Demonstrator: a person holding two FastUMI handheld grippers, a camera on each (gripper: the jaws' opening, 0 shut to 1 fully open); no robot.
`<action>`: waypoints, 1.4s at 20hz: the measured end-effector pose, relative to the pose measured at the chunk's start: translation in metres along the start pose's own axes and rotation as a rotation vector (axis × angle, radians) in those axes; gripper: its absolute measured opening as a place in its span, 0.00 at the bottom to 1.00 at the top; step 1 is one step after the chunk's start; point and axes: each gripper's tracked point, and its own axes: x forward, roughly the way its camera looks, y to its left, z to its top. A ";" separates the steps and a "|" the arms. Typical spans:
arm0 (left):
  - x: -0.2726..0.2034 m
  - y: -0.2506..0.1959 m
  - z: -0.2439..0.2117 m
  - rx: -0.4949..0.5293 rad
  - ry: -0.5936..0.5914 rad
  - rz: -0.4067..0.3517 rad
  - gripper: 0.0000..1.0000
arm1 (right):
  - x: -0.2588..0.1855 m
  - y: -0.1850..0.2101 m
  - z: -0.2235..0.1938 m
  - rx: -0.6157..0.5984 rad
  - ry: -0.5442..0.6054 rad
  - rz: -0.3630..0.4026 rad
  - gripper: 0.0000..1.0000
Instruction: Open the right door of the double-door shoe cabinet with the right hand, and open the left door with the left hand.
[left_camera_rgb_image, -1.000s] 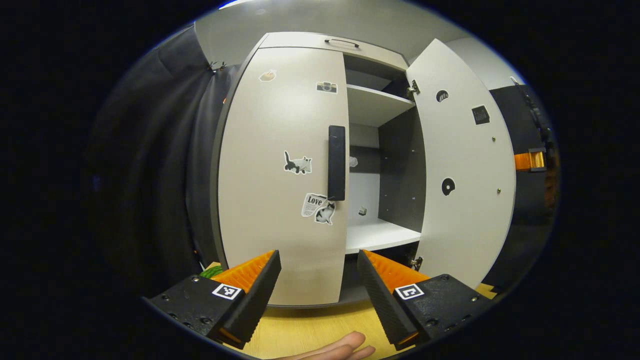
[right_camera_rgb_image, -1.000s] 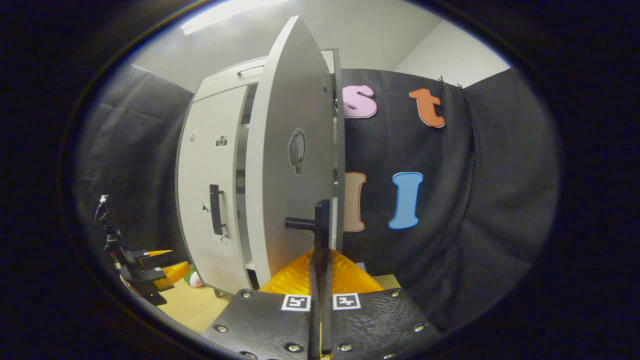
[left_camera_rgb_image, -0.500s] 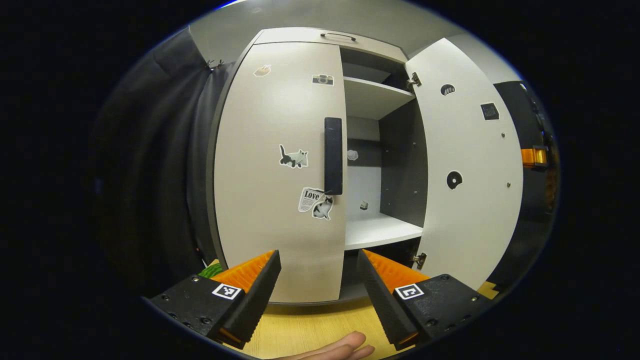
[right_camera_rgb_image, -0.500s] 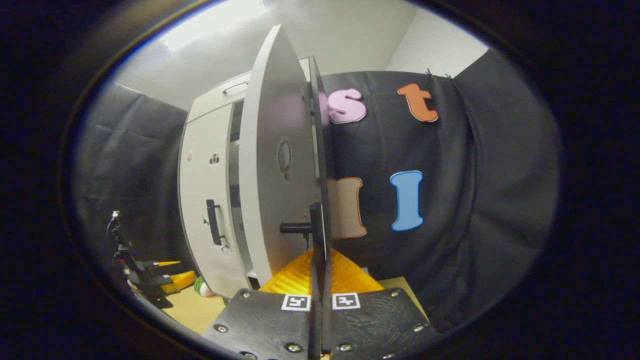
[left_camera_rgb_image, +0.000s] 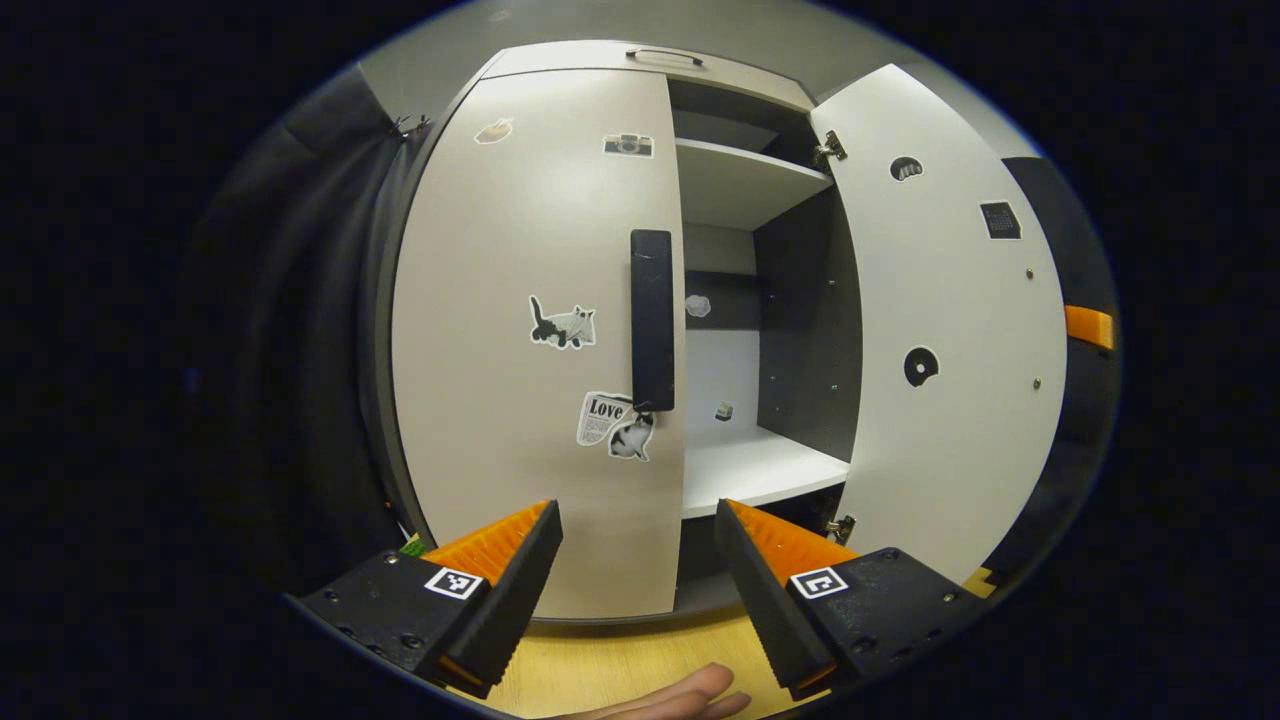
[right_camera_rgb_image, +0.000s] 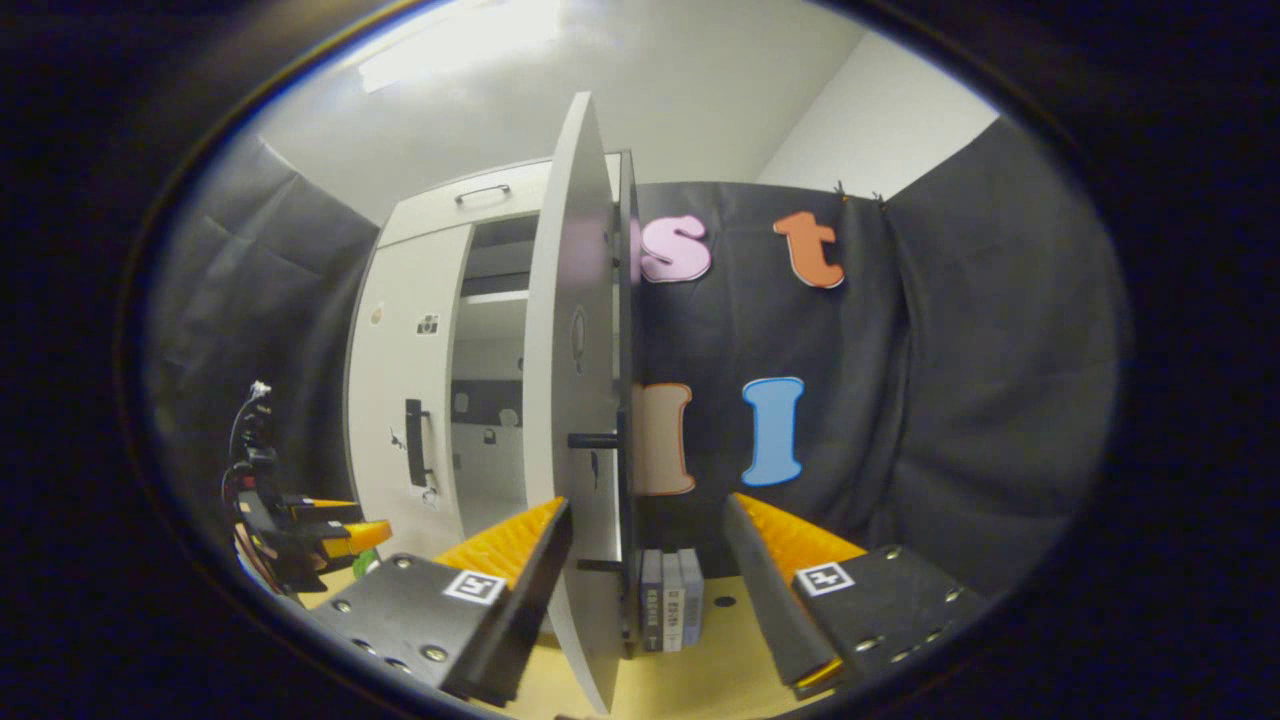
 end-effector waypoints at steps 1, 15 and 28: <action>0.005 0.002 0.004 0.003 -0.003 0.011 0.96 | -0.008 0.008 -0.001 0.012 -0.008 0.008 0.99; 0.057 0.012 0.096 0.000 -0.138 0.122 0.95 | -0.104 0.076 -0.035 0.127 -0.012 0.033 0.95; 0.101 0.003 0.112 -0.022 -0.101 0.138 0.49 | -0.168 0.087 -0.075 0.157 0.032 -0.013 0.99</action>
